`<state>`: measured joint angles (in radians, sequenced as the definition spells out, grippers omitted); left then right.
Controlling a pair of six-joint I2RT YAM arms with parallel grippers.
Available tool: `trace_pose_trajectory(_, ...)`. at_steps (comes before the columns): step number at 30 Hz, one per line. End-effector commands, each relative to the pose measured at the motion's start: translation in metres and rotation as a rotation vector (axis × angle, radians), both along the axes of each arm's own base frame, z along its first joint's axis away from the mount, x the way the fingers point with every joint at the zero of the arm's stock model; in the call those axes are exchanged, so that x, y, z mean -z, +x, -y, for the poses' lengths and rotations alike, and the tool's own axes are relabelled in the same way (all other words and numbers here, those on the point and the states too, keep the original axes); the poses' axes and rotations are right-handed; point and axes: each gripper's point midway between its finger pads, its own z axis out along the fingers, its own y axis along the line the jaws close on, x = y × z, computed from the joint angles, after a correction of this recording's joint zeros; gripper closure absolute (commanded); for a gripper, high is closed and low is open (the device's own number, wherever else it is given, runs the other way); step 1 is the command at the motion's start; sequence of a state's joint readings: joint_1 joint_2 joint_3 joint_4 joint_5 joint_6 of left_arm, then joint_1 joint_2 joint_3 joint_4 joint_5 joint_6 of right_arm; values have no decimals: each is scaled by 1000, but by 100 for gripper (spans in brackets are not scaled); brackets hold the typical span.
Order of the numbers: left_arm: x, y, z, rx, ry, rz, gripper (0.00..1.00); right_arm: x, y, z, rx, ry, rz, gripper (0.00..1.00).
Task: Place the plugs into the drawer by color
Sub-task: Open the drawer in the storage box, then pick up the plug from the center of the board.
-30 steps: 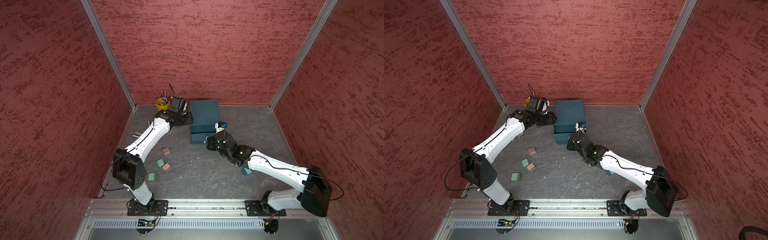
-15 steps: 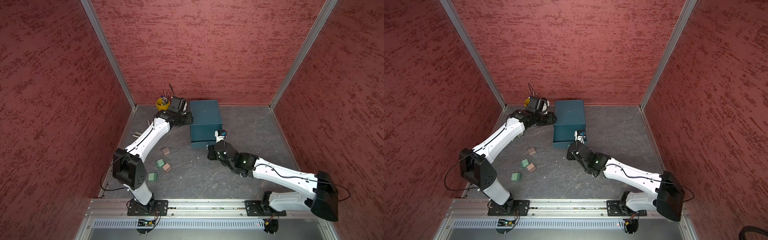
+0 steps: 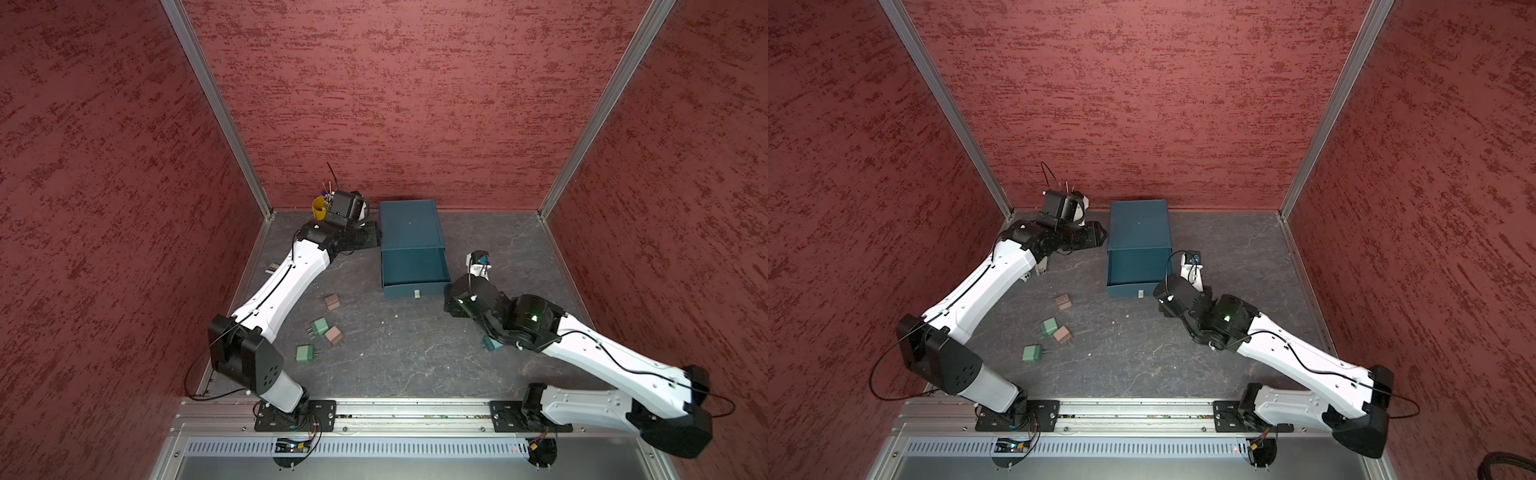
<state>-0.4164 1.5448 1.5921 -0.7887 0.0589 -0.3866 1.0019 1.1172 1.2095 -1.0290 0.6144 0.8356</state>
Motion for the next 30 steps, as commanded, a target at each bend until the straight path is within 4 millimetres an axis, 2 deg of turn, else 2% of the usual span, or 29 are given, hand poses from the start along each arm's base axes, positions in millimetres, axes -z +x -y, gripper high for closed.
trace_pose_trajectory(1,-44,-9,-7,-19,-32,98,40,8,-23,71,151,-188,-85,20)
trace_pose_trajectory(6,-73,-30,-16,-33,-76,160,39,25,-31,104,228,-131,-165,11)
trace_pose_trajectory(9,-79,-50,-24,-48,-110,174,39,55,-27,111,249,-50,-257,10)
trace_pose_trajectory(12,-71,-76,-34,-62,-137,173,39,87,-22,109,251,56,-332,11)
trace_pose_trajectory(14,-60,-93,-42,-78,-148,163,39,106,-18,104,244,128,-370,11)
trace_pose_trajectory(16,-40,-113,-49,-90,-152,128,39,123,-11,98,231,199,-395,11)
trace_pose_trajectory(20,-3,-150,-69,-130,-143,62,39,141,-4,99,242,225,-396,13)
trace_pose_trajectory(23,33,-178,-94,-218,-106,-10,40,141,-3,104,262,209,-386,13)
trace_pose_trajectory(27,99,-213,-136,-405,2,-147,38,134,-2,109,282,201,-358,15)
trace_pose_trajectory(28,105,-218,-142,-457,4,-163,36,132,-2,111,291,202,-350,16)
trace_pose_trajectory(30,107,-216,-135,-447,-20,-160,36,128,-2,111,298,212,-340,18)
